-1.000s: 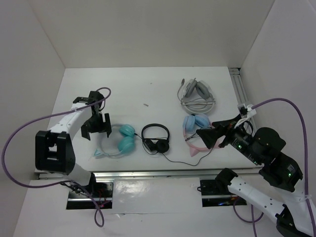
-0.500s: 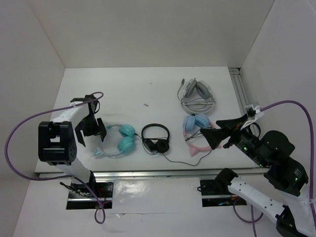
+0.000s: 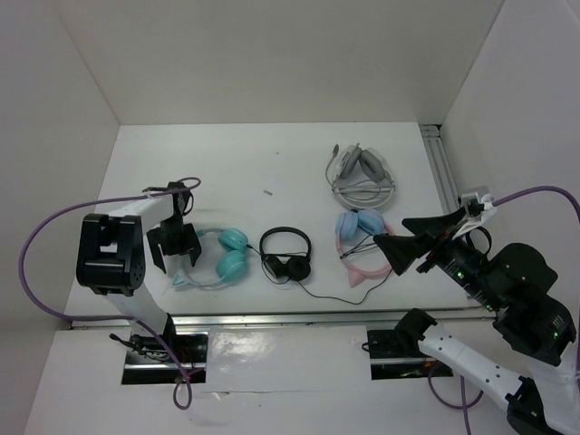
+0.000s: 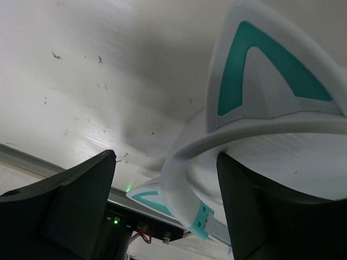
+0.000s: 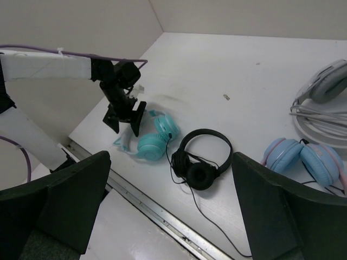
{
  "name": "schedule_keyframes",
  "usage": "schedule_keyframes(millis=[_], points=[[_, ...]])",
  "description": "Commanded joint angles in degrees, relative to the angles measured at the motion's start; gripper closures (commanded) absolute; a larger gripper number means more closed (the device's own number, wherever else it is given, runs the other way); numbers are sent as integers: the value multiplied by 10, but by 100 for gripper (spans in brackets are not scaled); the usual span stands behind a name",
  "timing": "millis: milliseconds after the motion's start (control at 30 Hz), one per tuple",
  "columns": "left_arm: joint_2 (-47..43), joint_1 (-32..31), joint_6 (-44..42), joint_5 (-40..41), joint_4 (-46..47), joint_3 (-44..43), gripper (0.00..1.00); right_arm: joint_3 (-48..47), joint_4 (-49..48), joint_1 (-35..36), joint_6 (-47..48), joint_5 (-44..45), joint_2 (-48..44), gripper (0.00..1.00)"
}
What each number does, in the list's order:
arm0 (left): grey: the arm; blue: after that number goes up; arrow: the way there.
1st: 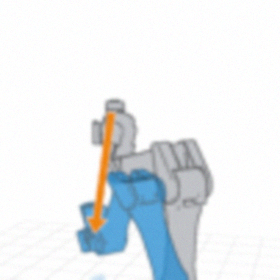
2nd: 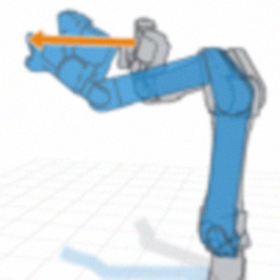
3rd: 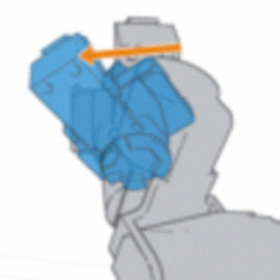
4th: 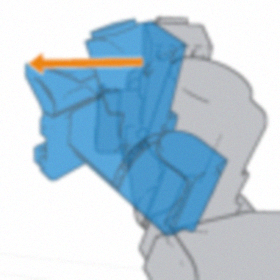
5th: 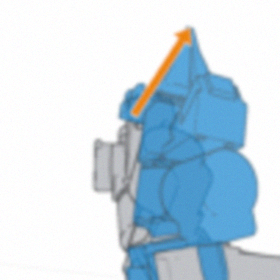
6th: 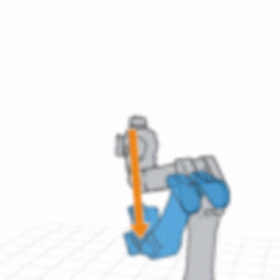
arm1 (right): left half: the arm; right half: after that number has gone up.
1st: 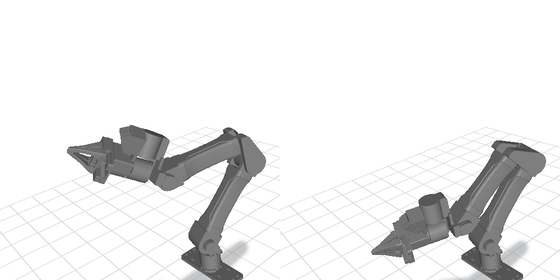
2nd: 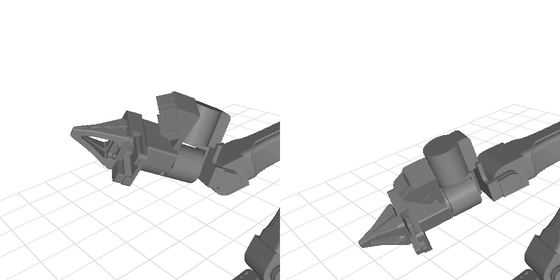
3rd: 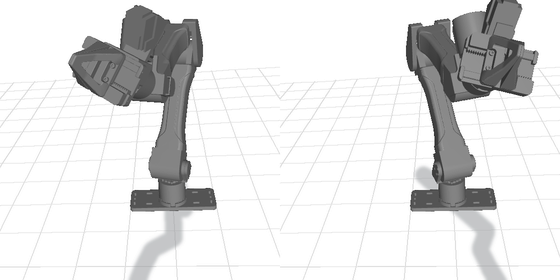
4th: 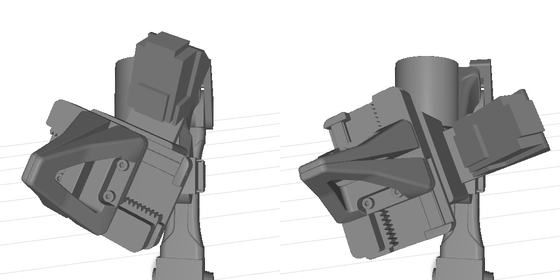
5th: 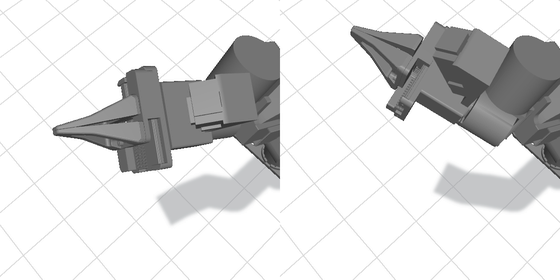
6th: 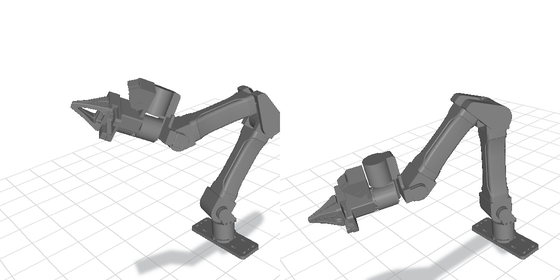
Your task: Wrap the headphones
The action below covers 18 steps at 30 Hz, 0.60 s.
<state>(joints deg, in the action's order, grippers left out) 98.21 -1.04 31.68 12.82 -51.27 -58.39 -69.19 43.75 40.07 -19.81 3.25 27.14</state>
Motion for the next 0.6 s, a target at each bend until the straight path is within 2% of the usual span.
schedule_keyframes(millis=[0,67,267,400,467,567], points=[[10,-4,6,6,20,11,12,-33,-8,-3,10,5,3,0],[10,-4,6,6,28,11,15,-38,-8,-3,10,5,8,0],[21,-4,-5,-4,47,21,38,-38,-13,-3,10,5,8,0],[26,2,-10,-16,53,21,38,-44,-13,-3,10,0,14,0],[31,2,-15,-22,53,21,41,-50,-13,-3,5,0,14,0],[46,14,-22,-35,59,21,39,-57,-13,-3,5,0,14,0]])
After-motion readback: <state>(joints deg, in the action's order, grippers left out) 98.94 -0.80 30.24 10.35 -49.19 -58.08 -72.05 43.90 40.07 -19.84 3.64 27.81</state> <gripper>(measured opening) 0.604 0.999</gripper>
